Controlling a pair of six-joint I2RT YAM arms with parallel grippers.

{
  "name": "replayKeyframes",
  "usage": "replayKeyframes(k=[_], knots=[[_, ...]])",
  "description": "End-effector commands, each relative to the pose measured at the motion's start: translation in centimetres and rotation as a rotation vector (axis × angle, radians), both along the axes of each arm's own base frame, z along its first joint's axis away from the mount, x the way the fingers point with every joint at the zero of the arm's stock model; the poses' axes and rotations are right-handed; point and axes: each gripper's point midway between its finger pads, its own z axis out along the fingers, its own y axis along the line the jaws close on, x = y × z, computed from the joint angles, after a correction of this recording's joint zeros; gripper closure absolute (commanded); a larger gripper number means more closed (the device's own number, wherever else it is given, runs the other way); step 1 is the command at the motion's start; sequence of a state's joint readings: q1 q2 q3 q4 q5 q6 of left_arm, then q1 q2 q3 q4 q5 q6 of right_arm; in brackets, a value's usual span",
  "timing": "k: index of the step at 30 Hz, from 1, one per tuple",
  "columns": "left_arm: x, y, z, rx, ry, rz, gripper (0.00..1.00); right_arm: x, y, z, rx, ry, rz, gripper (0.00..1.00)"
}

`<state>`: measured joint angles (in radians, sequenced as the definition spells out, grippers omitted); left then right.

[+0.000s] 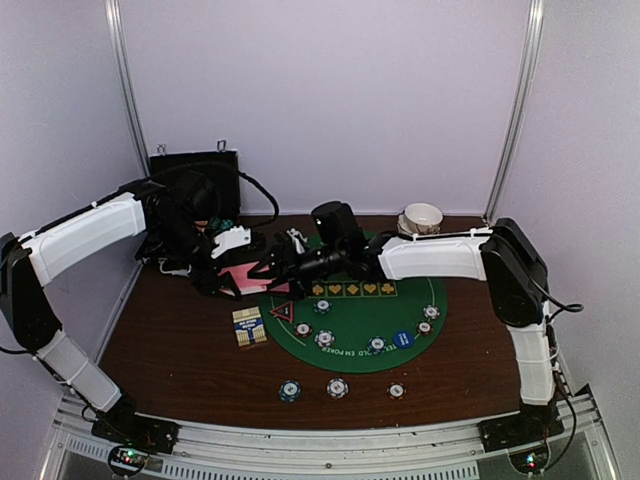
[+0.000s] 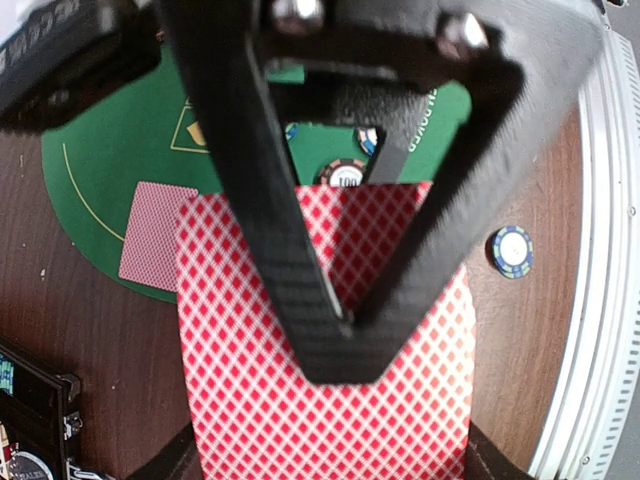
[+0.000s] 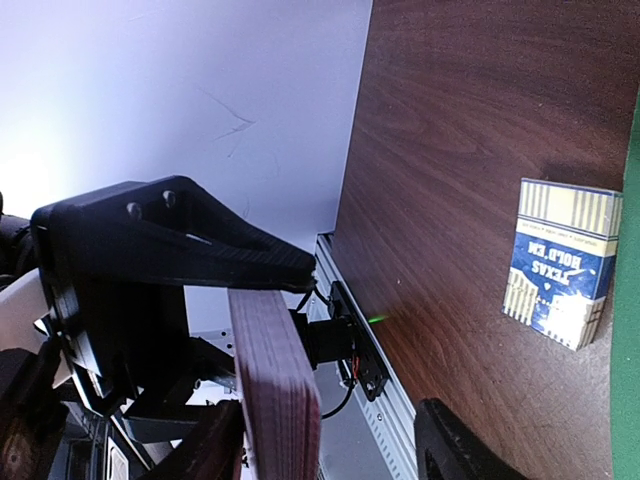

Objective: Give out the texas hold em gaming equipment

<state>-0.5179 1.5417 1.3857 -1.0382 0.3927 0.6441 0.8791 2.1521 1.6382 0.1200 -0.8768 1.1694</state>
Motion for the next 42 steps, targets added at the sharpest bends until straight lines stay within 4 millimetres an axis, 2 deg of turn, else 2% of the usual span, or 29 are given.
replayKeyframes(k=[1, 4, 10, 16, 21, 28, 32, 35, 42], knots=[[0.7, -0.8, 2.3, -0.069, -0.053, -0.004, 0.65, 0.7, -2.0, 0.4, -0.036, -0.022, -0.04, 0.41], [0.7, -0.9, 2.3, -0.069, -0.053, -0.003, 0.65, 0.5, -2.4, 0.8, -0.04, -0.028, -0.039, 0.46], [0.8, -0.9, 1.9, -0.062, -0.044, -0.001, 0.67, 0.2, -3.2, 3.1, -0.02, -0.059, -0.044, 0.61], [0.9, -0.9, 2.0, -0.064, -0.046, 0.0, 0.67, -0.2, -3.8, 4.8, -0.007, -0.089, -0.046, 0.7], [1.0, -0.9, 1.9, -0.062, -0.044, 0.002, 0.68, -0.6, -4.2, 4.6, -0.024, -0.075, -0.042, 0.77], [1.0, -0.8, 1.9, -0.058, -0.049, 0.002, 0.69, -0.7, -4.4, 5.4, -0.01, -0.076, -0.038, 0.91], [1.0, -0.8, 2.0, -0.055, -0.053, 0.003, 0.7, -0.1, -4.9, 5.8, -0.001, -0.073, -0.05, 0.99], [0.9, -0.7, 2.0, -0.054, -0.053, 0.004, 0.71, 0.6, -5.6, 6.7, 0.029, -0.066, -0.067, 1.0], [0.9, -0.6, 1.9, -0.049, -0.053, 0.006, 0.74, 2.9, -8.7, 7.9, 0.054, -0.075, -0.133, 1.0]])
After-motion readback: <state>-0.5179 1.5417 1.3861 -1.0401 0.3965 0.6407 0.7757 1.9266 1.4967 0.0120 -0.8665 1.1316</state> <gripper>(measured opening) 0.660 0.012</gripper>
